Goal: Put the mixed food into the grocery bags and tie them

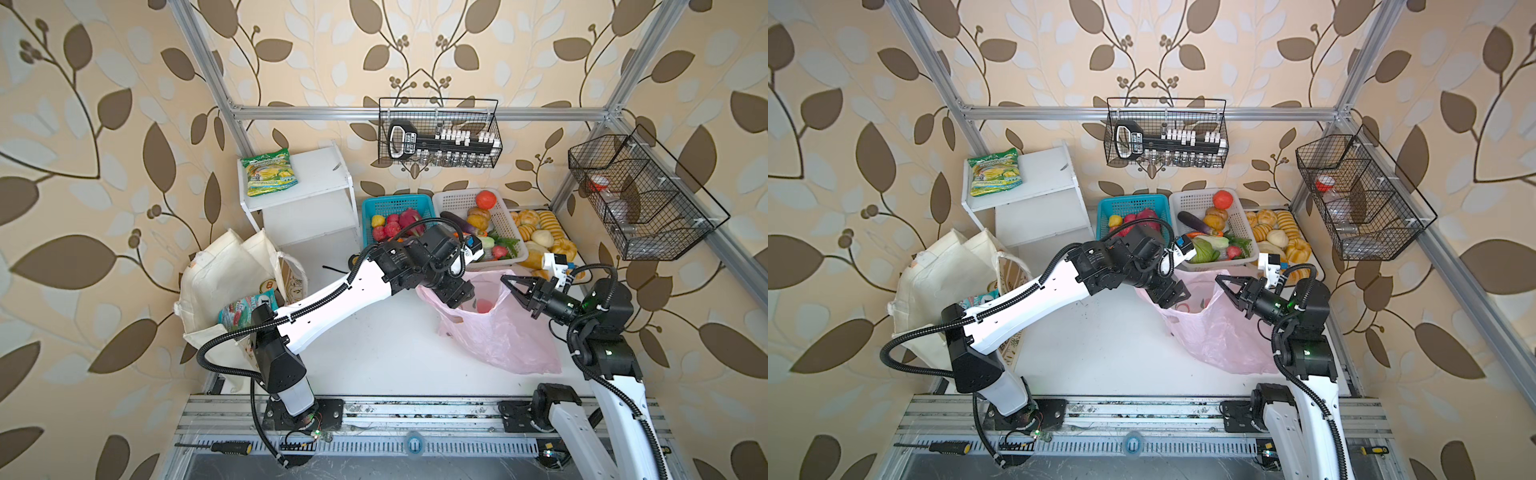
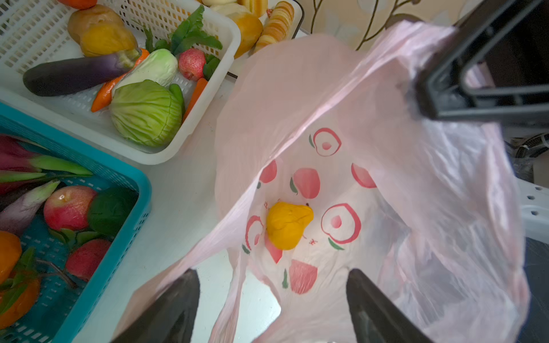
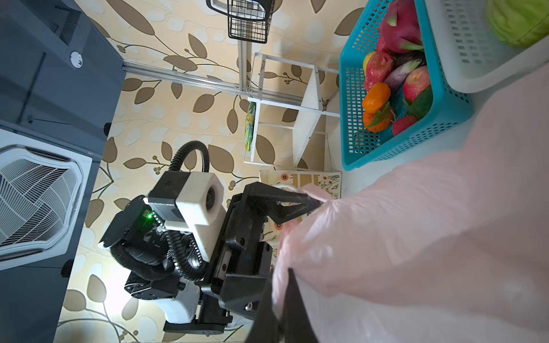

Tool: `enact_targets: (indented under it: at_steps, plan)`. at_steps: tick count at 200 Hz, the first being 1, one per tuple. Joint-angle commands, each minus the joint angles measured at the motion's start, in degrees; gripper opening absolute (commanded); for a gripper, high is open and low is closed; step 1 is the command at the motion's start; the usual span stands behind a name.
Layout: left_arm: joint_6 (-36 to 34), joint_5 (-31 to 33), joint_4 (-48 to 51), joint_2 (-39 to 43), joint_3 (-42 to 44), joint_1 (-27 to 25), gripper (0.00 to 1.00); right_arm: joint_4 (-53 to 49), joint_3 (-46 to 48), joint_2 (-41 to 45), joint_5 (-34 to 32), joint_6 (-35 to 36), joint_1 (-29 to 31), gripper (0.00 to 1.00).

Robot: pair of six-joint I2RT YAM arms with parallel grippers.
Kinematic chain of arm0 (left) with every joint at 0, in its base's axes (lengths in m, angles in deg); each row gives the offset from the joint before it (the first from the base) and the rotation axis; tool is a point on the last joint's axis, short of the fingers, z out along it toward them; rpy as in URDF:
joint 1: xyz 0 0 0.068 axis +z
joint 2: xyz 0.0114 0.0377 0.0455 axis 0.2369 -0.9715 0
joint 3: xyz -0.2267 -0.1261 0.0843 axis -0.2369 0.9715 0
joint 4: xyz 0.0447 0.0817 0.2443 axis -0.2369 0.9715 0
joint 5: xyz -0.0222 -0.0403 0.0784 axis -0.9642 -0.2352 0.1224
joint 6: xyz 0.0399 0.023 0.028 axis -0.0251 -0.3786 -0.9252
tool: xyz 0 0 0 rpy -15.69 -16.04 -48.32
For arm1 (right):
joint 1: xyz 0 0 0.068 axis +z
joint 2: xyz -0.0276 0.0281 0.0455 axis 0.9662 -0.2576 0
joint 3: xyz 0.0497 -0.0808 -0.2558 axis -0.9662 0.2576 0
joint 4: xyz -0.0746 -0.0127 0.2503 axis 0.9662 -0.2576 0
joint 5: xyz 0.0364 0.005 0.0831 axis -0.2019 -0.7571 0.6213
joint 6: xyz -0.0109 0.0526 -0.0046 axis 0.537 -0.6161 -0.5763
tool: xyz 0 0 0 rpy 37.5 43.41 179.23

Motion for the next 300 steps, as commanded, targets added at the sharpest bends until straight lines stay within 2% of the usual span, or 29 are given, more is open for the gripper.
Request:
enact_targets:
  at_steps: [1, 30, 51, 81, 94, 108, 118, 138, 155, 181, 199, 237, 272, 300]
  plan:
    - [0.48, 0.39, -2.48, 4.13, 0.79, -0.50, 0.81, 2.37, 1.97, 0.57, 0.28, -0.59, -0.09, 0.00]
    - [4.89, 7.09, -6.55, 9.95, 6.03, -0.28, 0.82, -3.69, 5.65, 0.79, -0.49, 6.56, -0.39, 0.00]
    - [8.58, 8.01, -9.97, 16.67, 11.59, 0.58, 0.85, -9.36, 7.50, 1.15, -2.57, 12.35, -1.00, 0.00]
    - [16.25, 11.94, -13.87, 24.94, 19.81, 2.53, 0.91, -9.80, 7.73, 1.49, -2.57, 13.30, -1.67, 0.00]
    - [20.48, 13.15, -13.08, 26.87, 23.99, 5.75, 0.91, -9.91, 6.13, 1.70, -1.55, 13.67, -1.71, 0.00]
    - [25.94, 9.26, -11.97, 27.46, 28.52, 11.42, 0.89, -12.70, 4.11, 1.76, -1.59, 16.33, -1.76, 0.00]
    - [28.06, 5.57, -11.94, 27.24, 31.61, 14.47, 0.83, -17.95, 2.66, 1.52, -2.98, 20.15, -1.84, 0.00]
    - [27.74, 1.63, -12.48, 25.71, 35.85, 14.78, 0.73, -26.36, 1.05, 0.64, -7.15, 27.28, -1.86, 0.00]
    - [29.03, -2.26, -13.60, 23.70, 38.62, 14.63, 0.65, -27.80, 1.21, -0.11, -8.58, 28.52, -2.02, 0.00]
    - [32.62, -7.39, -17.99, 20.81, 43.49, 14.41, 0.67, -26.34, 1.72, -0.28, -9.13, 27.76, -2.11, 0.00]
    - [33.61, -7.53, -21.36, 18.17, 46.18, 12.84, 0.68, -24.98, 2.26, -0.11, -9.54, 26.70, -2.20, 0.00]
    - [35.60, -8.76, -30.71, 9.64, 47.58, 7.85, 0.73, -24.48, 3.93, 0.17, -10.60, 25.17, -3.66, 0.00]
    - [40.31, -11.89, -40.94, 5.81, 47.52, 6.58, 0.78, -26.65, 5.62, 1.00, -11.08, 26.78, -5.91, 0.00]
    - [43.67, -18.61, -49.73, 2.32, 48.23, 6.45, 0.80, -27.56, 6.31, 1.56, -10.36, 28.15, -8.43, 0.00]
